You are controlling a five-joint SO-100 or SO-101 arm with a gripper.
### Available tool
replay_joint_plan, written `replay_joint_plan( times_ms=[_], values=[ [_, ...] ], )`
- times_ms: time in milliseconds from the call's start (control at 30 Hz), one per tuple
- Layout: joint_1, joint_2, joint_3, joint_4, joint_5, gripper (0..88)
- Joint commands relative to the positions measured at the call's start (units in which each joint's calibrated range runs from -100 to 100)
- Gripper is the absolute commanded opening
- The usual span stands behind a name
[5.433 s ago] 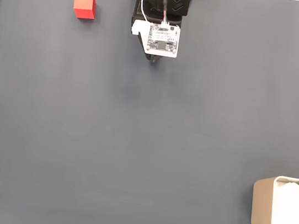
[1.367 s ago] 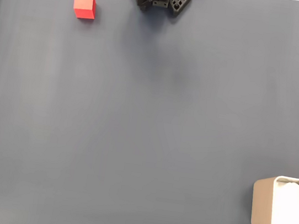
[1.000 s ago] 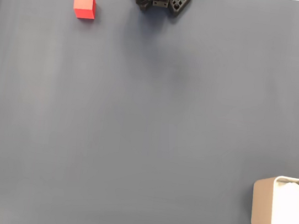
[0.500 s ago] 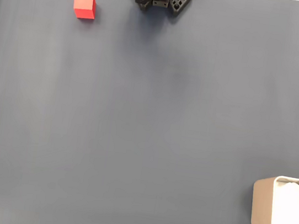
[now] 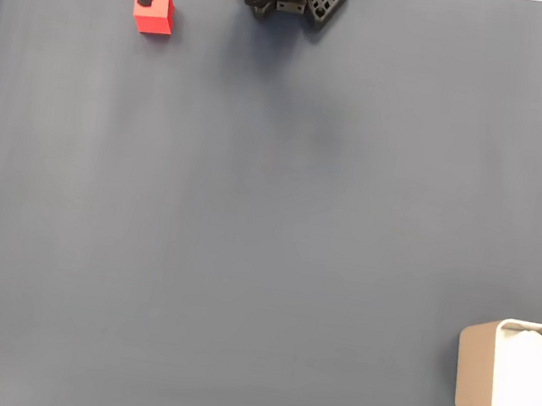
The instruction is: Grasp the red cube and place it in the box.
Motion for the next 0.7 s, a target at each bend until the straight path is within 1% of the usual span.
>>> replay_joint_plan(
  times_ms=[0,467,667],
  values=[
    [0.44,-2.68,2.03,-2.71,-0.20,32.8],
    [0.87,-4.33,11.06,-10.58,-0.88,35.6],
    [1.15,-6.15,15.07,-11.89,-0.83,36.0]
  ],
)
